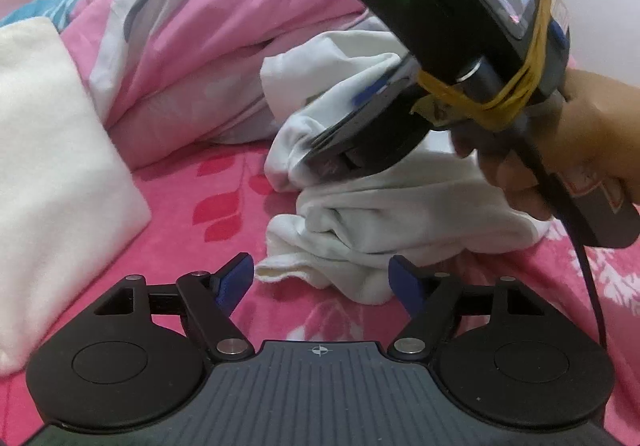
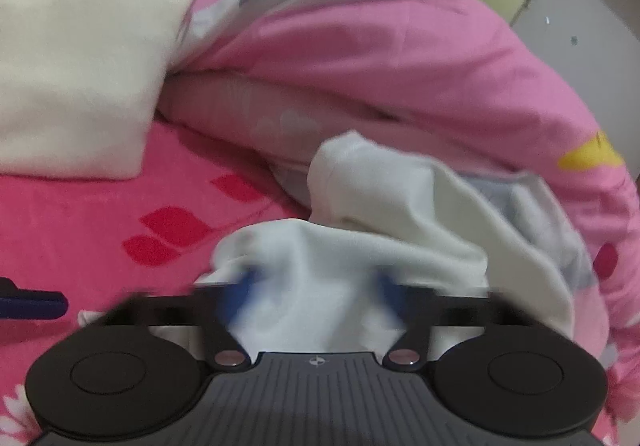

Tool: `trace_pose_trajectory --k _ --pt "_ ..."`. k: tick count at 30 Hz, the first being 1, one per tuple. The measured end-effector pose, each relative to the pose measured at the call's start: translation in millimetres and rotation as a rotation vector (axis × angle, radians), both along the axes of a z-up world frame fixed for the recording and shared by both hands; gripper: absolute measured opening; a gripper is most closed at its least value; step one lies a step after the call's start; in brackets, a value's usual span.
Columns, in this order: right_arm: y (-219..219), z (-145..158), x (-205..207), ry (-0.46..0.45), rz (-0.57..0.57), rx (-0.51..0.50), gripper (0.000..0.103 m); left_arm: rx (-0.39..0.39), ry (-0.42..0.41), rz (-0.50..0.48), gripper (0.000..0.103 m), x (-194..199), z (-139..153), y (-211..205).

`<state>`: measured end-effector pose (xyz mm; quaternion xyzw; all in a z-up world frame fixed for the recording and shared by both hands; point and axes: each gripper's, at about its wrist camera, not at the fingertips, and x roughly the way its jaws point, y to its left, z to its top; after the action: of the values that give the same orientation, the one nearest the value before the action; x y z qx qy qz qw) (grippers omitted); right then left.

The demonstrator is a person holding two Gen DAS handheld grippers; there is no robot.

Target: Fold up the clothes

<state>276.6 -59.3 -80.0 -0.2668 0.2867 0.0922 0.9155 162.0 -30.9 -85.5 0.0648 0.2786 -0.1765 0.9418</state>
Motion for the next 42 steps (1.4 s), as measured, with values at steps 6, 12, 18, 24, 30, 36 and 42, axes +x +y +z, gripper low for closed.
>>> trace_pose_trajectory --k 6,12,18,24,30,36,42 --pt "-46.0 29.3 -34.9 -0.069 -0.091 0.169 0.000 -0.023 -0.026 -0.024 0.078 -8.4 8.3 1.7" --pt "-118.9 78.3 -103.3 -0.154 -0.146 0.425 0.000 -0.038 -0.039 -0.034 0.081 -22.7 18.6 -7.3" --pt "-141.3 88.6 -130.9 -0.119 -0.115 0.453 0.001 0.038 -0.093 -0.026 0.094 -27.0 17.1 -23.1" --pt "-92.8 68.6 -88.8 -0.044 -0.008 0.340 0.060 0.151 -0.135 -0.032 0.097 -2.1 1.1 -32.0" --pt "-21.8 34.1 -17.5 0.055 0.114 0.170 0.071 0.084 -0.094 -0.108 0.082 17.0 -13.1 -23.8" --pt "10.9 -13.3 27.1 0.106 0.076 0.001 0.053 0.008 -0.051 -0.178 0.044 19.3 -17.5 -19.3" --pt "-26.8 12.3 -3.0 0.048 -0.004 0.139 0.011 -0.006 -0.052 -0.195 0.004 3.8 -5.0 -22.5"
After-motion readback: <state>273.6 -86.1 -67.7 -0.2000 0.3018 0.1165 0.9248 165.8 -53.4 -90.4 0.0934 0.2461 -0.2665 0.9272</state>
